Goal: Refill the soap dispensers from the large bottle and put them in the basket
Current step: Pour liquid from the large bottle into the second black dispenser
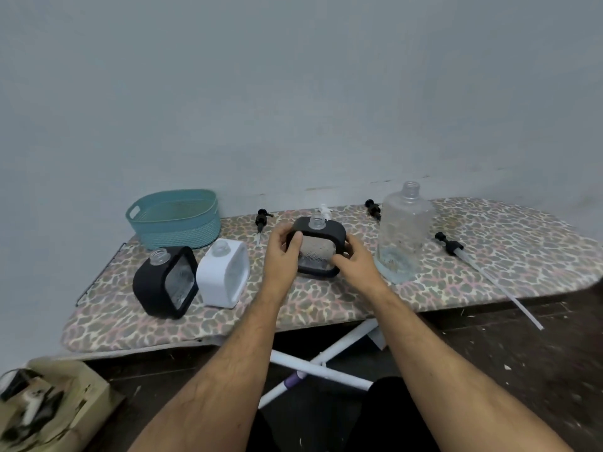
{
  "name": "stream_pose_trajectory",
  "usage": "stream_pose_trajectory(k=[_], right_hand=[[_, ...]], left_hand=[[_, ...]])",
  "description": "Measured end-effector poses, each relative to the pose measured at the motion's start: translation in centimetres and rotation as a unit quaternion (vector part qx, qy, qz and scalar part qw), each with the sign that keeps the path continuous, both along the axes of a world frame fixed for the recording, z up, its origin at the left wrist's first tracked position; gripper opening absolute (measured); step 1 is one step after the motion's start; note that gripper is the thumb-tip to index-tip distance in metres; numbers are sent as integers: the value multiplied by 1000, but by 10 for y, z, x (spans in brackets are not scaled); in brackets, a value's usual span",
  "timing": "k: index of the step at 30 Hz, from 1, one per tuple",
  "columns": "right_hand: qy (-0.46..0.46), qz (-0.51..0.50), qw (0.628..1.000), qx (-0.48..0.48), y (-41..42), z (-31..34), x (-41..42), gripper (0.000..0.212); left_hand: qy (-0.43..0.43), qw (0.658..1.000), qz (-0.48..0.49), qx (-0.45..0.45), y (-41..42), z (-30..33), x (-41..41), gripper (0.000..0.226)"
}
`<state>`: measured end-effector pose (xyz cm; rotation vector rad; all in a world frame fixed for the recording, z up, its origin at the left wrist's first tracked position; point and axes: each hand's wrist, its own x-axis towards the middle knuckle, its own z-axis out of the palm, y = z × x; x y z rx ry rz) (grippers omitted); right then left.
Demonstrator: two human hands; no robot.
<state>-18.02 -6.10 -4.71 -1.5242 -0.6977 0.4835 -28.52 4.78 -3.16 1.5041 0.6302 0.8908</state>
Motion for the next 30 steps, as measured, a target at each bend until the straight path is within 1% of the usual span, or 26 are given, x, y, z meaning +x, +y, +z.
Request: stream_pose_trajectory(k=[3, 5, 8, 10, 11, 13, 16, 18, 20, 23, 26, 28, 30], right_hand=[[0, 39, 999, -19, -7, -2, -1, 52], [-12, 59, 997, -44, -10, -1, 0, 53], [-44, 72, 993, -77, -11, -1, 5, 62], [-70, 71, 991, -93, -7, -4, 9, 61], [-76, 66, 990, -101, -6, -5, 10, 58], [-76, 51, 990, -110, -4, -7, 9, 50], [-70, 15, 990, -118, -3, -10, 7, 38], [-80, 2, 991, -111, -4, -13, 4, 38], [-89, -13, 991, -101, -6, -13, -1, 38], [-101, -101, 987, -69, -18, -11, -9, 30], [-137, -207, 969, 0, -43, -5, -18, 10], [-150, -274, 949, 47, -59, -3, -18, 11], [-145, -336, 928, 68, -73, -1, -12, 21]], left_hand=[[9, 1000, -1, -5, -6, -8, -13, 31], [15, 1000, 4, -13, -5, -15, -18, 32], [25, 1000, 1, -14, -2, -23, -23, 46], [32, 999, 3, -2, -1, -25, -24, 58], [36, 999, 5, 6, 0, -26, -25, 60], [37, 999, 9, 13, 1, -27, -25, 56], [20, 1000, -10, -10, -1, -30, -25, 40], [3, 1000, -21, -21, -3, -32, -25, 38], [-4, 1000, -17, -20, -3, -35, -24, 42], [-6, 1000, -16, -21, -3, -39, -23, 49], [-5, 1000, -16, -23, -3, -43, -24, 51], [-5, 1000, -21, -21, -2, -44, -26, 53], [-3, 1000, -23, -17, 0, -46, -28, 52]])
